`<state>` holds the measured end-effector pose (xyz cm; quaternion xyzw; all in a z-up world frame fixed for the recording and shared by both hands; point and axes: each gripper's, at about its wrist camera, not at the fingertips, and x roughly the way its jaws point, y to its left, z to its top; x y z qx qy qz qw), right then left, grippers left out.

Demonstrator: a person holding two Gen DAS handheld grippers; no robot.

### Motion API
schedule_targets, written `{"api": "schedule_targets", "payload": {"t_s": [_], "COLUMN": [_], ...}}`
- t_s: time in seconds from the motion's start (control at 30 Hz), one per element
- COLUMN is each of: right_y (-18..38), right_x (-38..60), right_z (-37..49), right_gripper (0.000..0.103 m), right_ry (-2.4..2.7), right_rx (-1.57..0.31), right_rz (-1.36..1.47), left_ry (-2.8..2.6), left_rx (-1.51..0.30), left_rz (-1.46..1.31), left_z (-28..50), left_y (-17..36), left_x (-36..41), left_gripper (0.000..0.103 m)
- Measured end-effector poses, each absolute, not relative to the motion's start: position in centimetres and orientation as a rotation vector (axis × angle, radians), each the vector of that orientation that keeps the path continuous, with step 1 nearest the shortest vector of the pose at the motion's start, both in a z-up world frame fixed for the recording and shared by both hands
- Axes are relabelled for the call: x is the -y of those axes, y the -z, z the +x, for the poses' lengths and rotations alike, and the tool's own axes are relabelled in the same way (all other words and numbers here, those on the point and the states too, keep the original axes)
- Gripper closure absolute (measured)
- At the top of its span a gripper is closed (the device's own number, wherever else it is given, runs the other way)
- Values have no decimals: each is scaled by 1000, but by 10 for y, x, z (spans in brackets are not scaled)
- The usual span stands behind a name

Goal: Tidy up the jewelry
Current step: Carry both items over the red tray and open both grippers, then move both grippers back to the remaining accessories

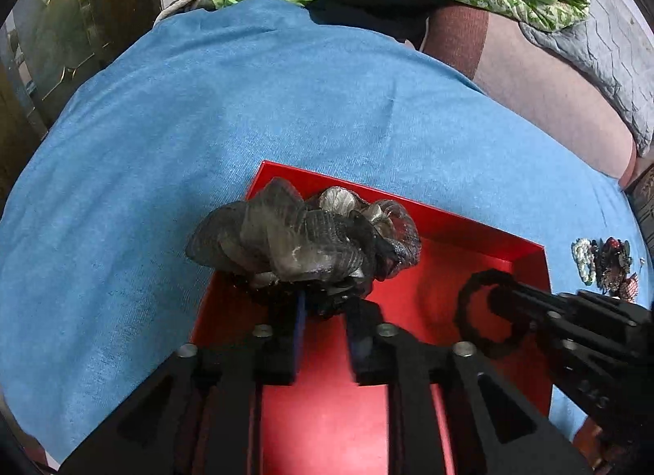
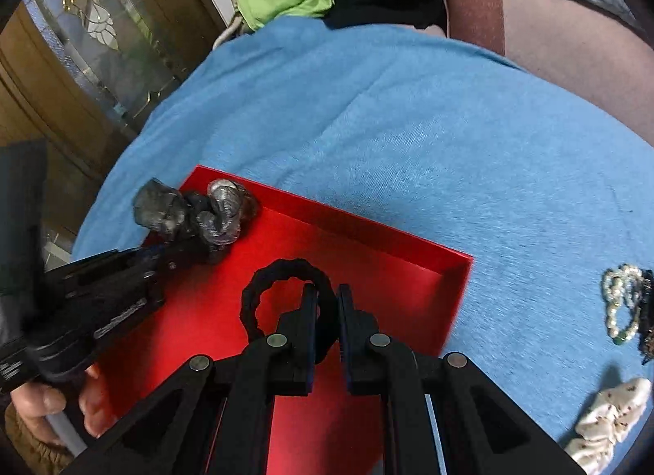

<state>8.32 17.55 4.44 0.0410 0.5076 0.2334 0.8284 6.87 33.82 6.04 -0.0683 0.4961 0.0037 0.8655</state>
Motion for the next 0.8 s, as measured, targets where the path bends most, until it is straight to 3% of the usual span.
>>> {"api": "schedule_targets", "payload": {"t_s": [0.07, 0.17, 0.3, 0.43, 0.8], "right_y": [-42, -41, -49, -62, -94], "right_x": [-175, -172, -167, -159, -82], "right_z": [82, 82, 78, 71, 8], "right_gripper": [91, 89, 57, 56, 55], "right_ry": [-492, -490, -488, -496, -476], "right_rx": [-1075, -1077, -1050, -1025, -950], "right_rz": [91, 96, 109, 135, 227], "left_ry": [-3, 4, -2, -30, -34], "left_rx": [-1033, -1031, -1000, -962, -889], "left_rz": [-158, -176, -193, -198, -175], "left_z": [66, 62, 52, 38, -6], "left_y": [-62, -67, -82, -101, -143], "left_x": [-339, -340, -342, -346, -321], "left_gripper": [67, 65, 52, 41, 41]}}
